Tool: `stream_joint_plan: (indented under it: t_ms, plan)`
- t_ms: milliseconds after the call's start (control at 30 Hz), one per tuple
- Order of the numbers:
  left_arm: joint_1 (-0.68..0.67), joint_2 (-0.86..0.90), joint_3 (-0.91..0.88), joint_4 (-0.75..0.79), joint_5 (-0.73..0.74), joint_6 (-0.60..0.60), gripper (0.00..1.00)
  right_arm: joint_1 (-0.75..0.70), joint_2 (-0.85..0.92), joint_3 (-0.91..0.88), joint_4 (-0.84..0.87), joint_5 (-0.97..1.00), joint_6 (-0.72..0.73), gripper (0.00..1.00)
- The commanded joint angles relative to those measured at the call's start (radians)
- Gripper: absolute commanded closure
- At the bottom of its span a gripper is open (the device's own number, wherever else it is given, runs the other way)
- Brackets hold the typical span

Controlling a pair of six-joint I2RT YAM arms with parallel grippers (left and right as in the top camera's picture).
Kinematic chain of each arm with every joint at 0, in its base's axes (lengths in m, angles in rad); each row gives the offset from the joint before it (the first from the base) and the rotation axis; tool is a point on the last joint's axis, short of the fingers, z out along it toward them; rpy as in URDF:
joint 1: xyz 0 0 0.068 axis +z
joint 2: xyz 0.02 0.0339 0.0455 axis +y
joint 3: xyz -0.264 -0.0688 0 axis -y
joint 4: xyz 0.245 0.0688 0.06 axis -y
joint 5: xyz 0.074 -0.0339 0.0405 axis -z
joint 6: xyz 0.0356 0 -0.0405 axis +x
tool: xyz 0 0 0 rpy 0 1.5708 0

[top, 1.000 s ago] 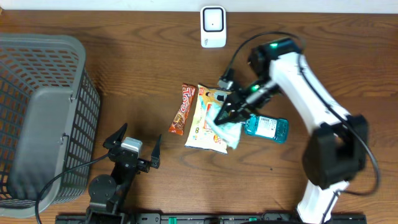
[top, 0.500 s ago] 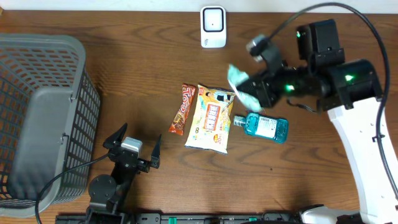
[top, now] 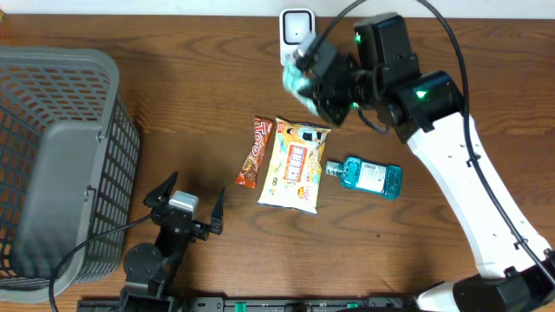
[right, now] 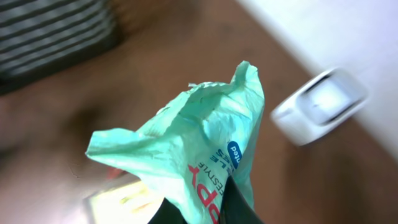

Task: Scan the item barcode
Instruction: 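Hold the mint-green bag up to the white scanner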

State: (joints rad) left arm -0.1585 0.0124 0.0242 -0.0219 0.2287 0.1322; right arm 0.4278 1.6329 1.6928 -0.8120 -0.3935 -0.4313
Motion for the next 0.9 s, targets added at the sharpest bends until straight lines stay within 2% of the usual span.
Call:
stream_joint_plan:
  t_ms: [0,200,533,633,867]
  plan:
    - [-0.003,-0.001,-0.019,-0.03,0.002,0.009,0.01,0.003,0.071,0.007,0.108,0.127,-0.109,0.99]
    - [-0.003,-0.001,-0.019,-0.03,0.002,0.01,0.01,-0.01,0.259,0.007,0.41,0.182,-0.133,0.99]
    - [-0.003,-0.001,-0.019,-0.03,0.002,0.01,0.01,-0.019,0.548,0.012,1.083,0.352,-0.096,0.99]
    - [-0.003,-0.001,-0.019,-0.03,0.002,0.01,0.01,-0.027,0.632,0.055,1.146,0.365,-0.062,0.99]
    - [-0.003,-0.001,-0.019,-0.03,0.002,0.01,0.01,-0.032,0.848,0.308,1.088,0.365,-0.031,0.99]
